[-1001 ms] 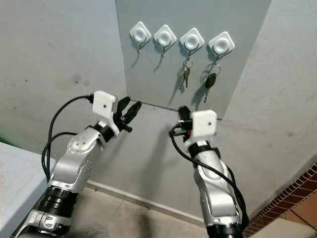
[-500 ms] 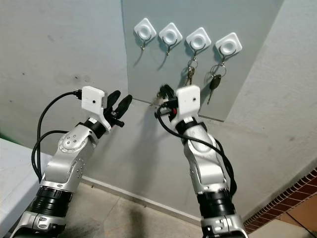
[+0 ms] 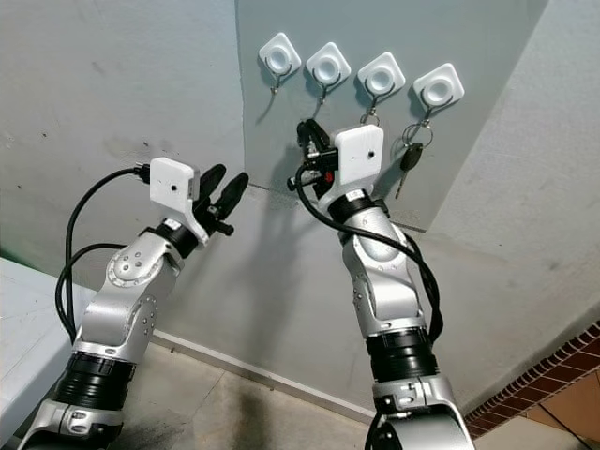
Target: Hang keys on a hook
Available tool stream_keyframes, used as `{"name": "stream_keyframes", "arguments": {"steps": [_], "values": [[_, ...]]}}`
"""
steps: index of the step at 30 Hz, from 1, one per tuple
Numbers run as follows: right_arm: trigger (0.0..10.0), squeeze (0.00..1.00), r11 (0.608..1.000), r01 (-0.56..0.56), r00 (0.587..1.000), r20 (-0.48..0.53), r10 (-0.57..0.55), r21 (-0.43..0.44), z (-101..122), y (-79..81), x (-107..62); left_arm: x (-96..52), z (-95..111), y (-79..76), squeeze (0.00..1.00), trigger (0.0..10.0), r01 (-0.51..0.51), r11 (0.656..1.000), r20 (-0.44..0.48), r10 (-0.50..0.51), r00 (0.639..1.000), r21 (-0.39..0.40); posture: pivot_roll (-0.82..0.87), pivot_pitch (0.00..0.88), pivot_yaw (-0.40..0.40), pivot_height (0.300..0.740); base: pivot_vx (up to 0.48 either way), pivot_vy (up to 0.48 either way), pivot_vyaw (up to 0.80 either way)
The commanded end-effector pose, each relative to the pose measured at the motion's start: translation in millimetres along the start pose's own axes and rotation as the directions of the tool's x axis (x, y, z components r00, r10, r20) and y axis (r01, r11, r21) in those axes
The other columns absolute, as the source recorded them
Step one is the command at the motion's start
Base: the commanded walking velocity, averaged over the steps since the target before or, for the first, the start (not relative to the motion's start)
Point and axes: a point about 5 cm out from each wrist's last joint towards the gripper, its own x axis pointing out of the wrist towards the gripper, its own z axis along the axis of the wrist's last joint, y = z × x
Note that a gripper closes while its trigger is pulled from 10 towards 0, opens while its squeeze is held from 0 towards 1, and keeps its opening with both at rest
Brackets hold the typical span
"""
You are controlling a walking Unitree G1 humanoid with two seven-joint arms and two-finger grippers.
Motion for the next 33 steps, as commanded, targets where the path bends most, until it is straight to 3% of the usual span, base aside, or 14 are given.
{"name": "stream_keyframes", "arguments": {"steps": [1, 16, 33], "values": [[10.0, 0.00, 1.000, -0.001, 0.999, 0.043, 0.000, 0.018, 7, -2.1, 0.4, 1.1, 4, -7.5, 0.00, 10.0, 0.039, 0.999, 0.010, -0.039, 0.999, 0.009, 0.10, 0.000, -0.057, 0.740, 0.000, 0.000, 0.00], [10.0, 0.00, 0.979, -0.121, 0.978, 0.187, 0.090, 0.161, 27, 6.3, -17.2, 1.0, 10, -20.4, 0.00, 10.0, 0.115, 0.993, 0.018, -0.115, 0.993, 0.001, 0.09, 0.000, -0.037, 0.740, 0.000, 0.000, 0.00], [10.0, 0.00, 0.963, -0.079, 0.978, 0.206, 0.024, 0.259, 36, -1.1, -11.0, 1.1, 14, -19.8, 0.00, 10.0, 0.119, 0.993, 0.023, -0.119, 0.993, 0.003, 0.10, 0.000, -0.040, 0.740, 0.000, 0.000, 0.00]]}}
